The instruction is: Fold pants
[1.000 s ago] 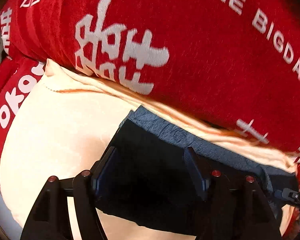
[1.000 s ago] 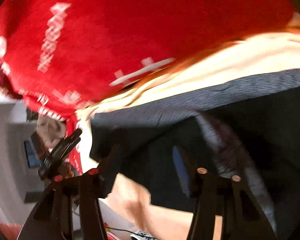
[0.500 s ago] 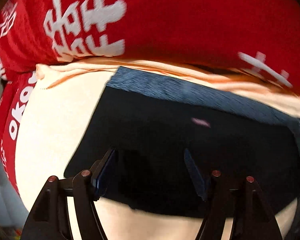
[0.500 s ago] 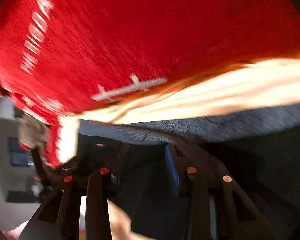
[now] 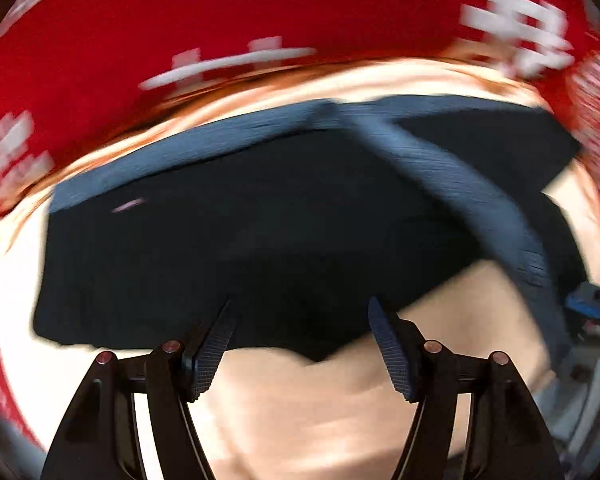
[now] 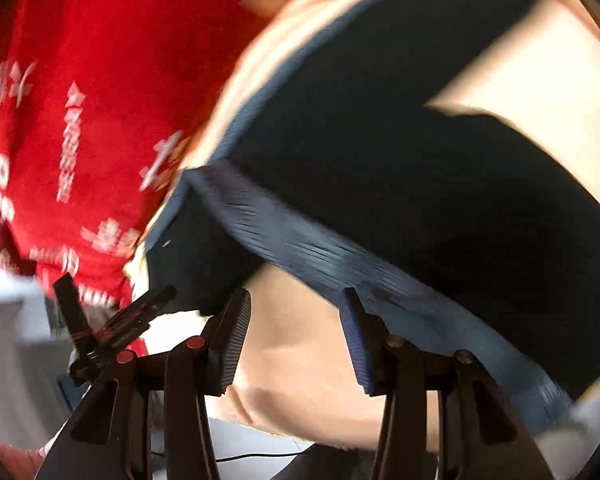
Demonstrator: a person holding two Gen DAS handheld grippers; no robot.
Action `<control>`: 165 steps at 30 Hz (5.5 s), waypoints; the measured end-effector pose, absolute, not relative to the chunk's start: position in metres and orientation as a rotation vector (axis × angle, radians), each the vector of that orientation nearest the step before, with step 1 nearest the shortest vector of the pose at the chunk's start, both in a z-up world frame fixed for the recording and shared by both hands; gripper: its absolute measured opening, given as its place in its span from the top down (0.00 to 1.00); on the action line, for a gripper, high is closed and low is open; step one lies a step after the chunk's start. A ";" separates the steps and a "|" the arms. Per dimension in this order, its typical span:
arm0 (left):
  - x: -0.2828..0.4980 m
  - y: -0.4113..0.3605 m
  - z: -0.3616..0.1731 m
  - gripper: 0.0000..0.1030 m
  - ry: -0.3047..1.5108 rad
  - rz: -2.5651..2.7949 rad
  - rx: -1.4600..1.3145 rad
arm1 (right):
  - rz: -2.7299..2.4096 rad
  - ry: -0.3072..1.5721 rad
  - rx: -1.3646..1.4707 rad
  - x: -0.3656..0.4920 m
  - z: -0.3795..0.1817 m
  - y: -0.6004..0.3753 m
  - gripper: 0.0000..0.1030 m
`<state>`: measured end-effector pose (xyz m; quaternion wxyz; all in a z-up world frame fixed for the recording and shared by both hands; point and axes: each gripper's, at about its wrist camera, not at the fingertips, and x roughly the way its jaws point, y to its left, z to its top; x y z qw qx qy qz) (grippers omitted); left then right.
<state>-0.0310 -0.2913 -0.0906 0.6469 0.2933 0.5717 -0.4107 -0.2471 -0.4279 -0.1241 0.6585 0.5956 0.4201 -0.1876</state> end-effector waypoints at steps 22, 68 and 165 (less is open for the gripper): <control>-0.176 -0.387 -0.145 0.33 1.520 -1.293 0.602 | -0.656 0.750 1.593 -0.440 -0.200 -0.391 0.44; -0.082 -0.450 -0.151 0.40 1.367 -0.795 0.551 | -0.712 0.928 1.078 -0.299 -0.099 -0.641 0.37; 0.162 -0.114 -0.192 0.19 1.242 -0.568 0.272 | 0.429 1.469 0.195 0.326 -0.174 -0.232 0.51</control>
